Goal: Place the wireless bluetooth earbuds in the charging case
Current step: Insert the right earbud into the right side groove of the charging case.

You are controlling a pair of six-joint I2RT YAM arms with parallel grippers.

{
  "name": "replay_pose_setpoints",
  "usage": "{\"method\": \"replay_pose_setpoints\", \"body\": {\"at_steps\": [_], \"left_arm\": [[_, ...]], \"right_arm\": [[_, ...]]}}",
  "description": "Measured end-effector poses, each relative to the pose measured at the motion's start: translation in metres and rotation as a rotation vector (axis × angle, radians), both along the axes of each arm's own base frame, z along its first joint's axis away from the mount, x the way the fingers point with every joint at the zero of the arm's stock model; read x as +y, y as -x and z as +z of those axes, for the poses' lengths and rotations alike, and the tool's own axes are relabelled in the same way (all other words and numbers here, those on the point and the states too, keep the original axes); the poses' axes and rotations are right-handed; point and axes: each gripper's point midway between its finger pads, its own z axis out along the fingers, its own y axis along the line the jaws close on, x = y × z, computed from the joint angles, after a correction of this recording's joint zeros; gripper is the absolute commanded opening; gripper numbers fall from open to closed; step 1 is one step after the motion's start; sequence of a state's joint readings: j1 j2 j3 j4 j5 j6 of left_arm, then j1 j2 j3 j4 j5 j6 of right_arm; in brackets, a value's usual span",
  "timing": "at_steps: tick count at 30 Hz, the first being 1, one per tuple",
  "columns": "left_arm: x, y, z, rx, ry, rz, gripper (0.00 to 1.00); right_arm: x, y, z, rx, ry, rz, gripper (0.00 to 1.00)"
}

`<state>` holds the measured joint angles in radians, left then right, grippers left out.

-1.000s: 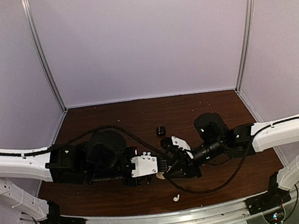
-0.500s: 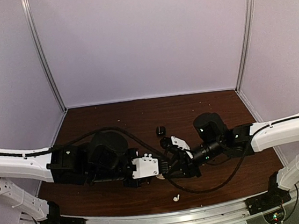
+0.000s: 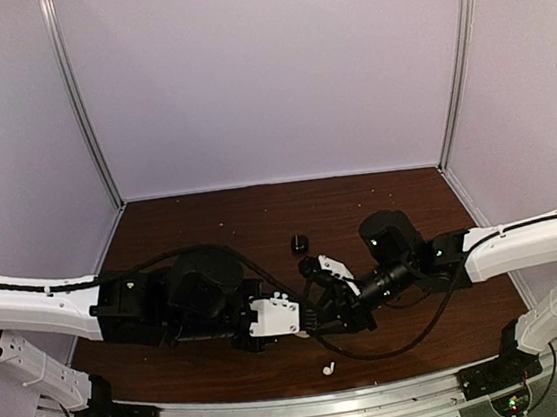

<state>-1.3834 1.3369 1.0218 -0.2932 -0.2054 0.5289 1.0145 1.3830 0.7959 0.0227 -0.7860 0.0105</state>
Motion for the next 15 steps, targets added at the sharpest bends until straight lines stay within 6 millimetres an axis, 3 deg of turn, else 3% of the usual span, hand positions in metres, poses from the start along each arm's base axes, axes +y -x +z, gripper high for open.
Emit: {"method": "replay_pose_setpoints", "body": {"at_steps": [15], "left_arm": [[-0.006, 0.014, 0.005, -0.047, -0.002, -0.083, 0.06]], "right_arm": [[-0.001, 0.013, 0.006, 0.090, -0.019, 0.058, 0.00]]}}
